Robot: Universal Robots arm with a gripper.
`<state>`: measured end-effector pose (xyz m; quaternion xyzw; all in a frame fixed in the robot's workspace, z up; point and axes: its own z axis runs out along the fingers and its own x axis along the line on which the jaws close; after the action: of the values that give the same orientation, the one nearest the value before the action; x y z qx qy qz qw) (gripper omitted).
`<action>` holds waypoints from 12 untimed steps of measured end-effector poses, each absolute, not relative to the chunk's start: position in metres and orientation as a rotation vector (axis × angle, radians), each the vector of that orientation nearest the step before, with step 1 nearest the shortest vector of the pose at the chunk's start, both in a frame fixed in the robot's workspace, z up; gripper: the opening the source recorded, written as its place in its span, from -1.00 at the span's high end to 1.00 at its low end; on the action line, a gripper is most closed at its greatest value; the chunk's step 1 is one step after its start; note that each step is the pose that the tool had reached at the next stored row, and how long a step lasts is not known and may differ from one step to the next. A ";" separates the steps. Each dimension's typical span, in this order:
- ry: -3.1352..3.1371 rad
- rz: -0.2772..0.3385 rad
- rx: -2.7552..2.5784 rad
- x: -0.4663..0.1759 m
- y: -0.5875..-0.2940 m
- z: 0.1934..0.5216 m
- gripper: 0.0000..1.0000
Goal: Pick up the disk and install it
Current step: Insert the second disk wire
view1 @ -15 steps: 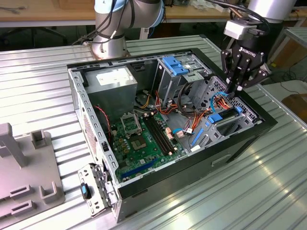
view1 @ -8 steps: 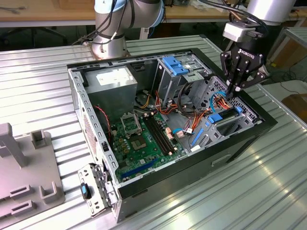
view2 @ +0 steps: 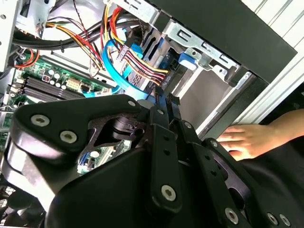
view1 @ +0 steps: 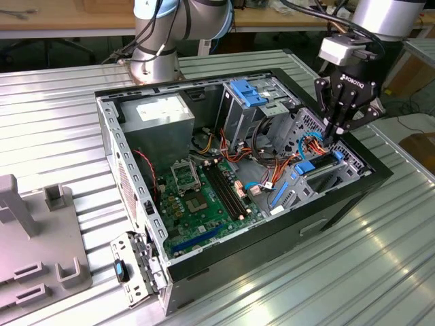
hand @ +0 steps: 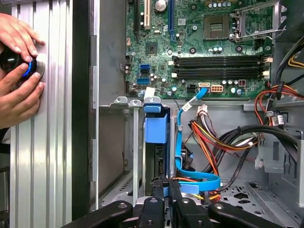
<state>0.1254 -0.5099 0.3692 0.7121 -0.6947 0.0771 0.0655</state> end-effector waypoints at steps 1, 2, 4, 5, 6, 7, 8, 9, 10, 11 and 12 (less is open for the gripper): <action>-2.098 0.235 2.150 0.124 -0.510 0.369 0.67; -2.101 0.239 2.154 0.122 -0.511 0.369 0.67; -2.104 0.245 2.157 0.120 -0.513 0.368 0.67; -2.107 0.250 2.160 0.118 -0.514 0.367 0.67; -2.110 0.255 2.162 0.114 -0.515 0.366 0.67; -2.110 0.256 2.162 0.113 -0.515 0.366 0.67; -2.110 0.256 2.162 0.113 -0.515 0.366 0.67; -2.110 0.256 2.162 0.113 -0.515 0.365 0.67; -2.110 0.256 2.162 0.113 -0.516 0.365 0.67; -2.110 0.256 2.162 0.113 -0.518 0.365 0.67; -2.110 0.256 2.162 0.113 -0.518 0.365 0.67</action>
<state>0.1135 -0.5177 0.3655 0.7120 -0.6950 0.0844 0.0548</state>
